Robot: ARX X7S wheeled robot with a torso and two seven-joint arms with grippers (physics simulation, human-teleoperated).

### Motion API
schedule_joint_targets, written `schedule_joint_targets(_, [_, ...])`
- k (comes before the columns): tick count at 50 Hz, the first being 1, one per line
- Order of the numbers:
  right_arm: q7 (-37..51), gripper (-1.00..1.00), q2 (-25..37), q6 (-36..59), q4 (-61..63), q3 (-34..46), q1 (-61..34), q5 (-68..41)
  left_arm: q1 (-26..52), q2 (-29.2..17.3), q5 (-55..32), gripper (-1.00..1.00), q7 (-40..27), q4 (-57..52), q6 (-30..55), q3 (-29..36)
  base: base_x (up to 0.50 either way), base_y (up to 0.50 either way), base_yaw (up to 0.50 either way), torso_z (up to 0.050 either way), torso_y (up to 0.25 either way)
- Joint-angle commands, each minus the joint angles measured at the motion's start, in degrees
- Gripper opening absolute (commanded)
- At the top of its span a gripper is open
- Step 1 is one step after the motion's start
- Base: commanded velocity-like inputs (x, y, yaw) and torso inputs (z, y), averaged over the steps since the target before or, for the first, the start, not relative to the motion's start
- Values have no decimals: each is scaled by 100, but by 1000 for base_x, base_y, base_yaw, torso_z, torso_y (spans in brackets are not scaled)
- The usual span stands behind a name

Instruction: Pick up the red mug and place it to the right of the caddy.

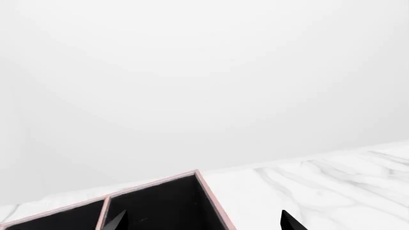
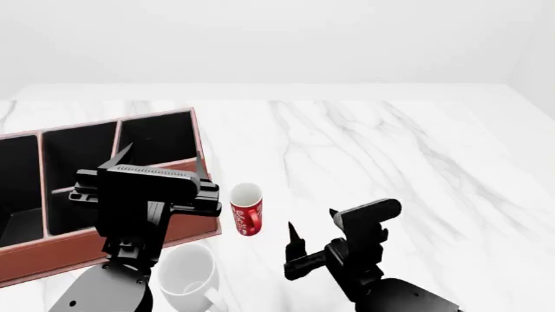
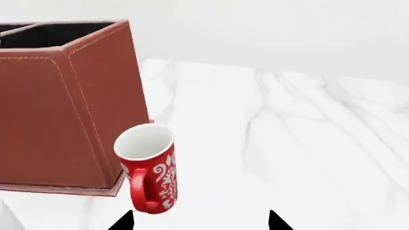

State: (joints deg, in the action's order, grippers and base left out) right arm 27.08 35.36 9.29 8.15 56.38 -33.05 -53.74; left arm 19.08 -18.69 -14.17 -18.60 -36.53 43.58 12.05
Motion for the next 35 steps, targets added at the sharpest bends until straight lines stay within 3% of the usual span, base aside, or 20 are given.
schedule_joint_targets(1, [621,100,577,-1284,542,-620,808,425,3,-13,-9,100,-21,4,-5,25,0,0,0,0,0])
schedule_joint_targets(35, [759,100,707,-1511,854,-808,903,449,15,-43,-66,100,-70,53,-38,45,0,0,0,0,0])
